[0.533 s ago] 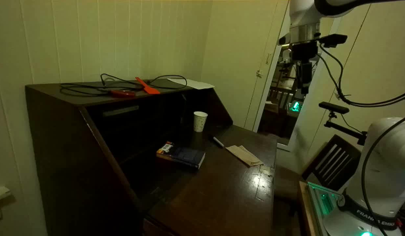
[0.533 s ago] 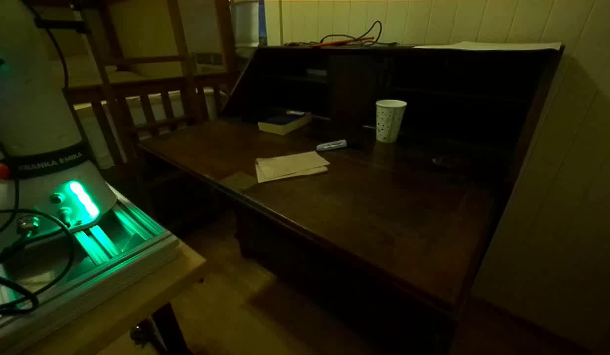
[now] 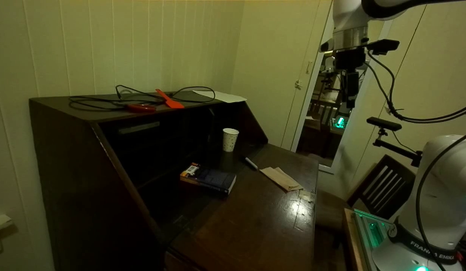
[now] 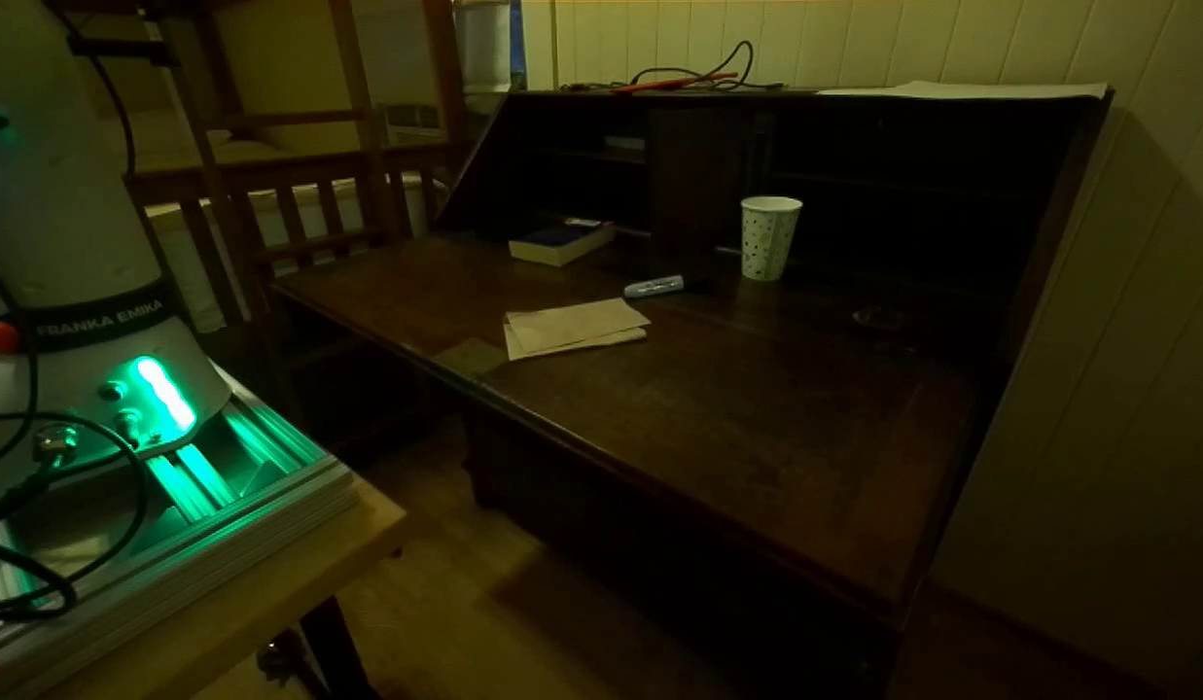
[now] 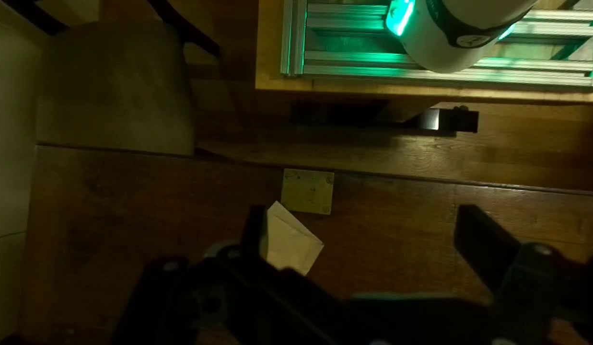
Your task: Move the cup backwards
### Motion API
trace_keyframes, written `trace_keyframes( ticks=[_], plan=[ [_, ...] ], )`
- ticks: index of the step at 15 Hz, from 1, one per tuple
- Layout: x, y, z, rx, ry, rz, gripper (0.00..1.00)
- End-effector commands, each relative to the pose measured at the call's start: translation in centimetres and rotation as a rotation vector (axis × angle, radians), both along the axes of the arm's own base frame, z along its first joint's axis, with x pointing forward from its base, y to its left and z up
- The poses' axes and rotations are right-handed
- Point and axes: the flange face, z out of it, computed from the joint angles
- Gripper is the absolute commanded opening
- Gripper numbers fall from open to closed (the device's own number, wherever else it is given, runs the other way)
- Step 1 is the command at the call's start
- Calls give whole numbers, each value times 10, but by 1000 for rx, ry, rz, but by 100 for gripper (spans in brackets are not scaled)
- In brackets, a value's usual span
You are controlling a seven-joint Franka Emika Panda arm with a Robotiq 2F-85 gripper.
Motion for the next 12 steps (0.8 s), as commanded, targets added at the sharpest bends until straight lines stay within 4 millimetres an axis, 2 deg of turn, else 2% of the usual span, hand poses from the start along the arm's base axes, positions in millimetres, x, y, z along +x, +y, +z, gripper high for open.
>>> trace_keyframes(
  ticks=[1, 3, 4, 8, 12],
  plan=[
    [0, 0, 0, 0, 1, 0, 100],
    [2, -1, 0, -12, -16, -25, 100],
    [10, -8, -2, -12, -44, -92, 100],
    [41, -43, -20, 41, -155, -291, 100],
    [76, -76, -47, 79, -221, -392, 100]
  ],
)
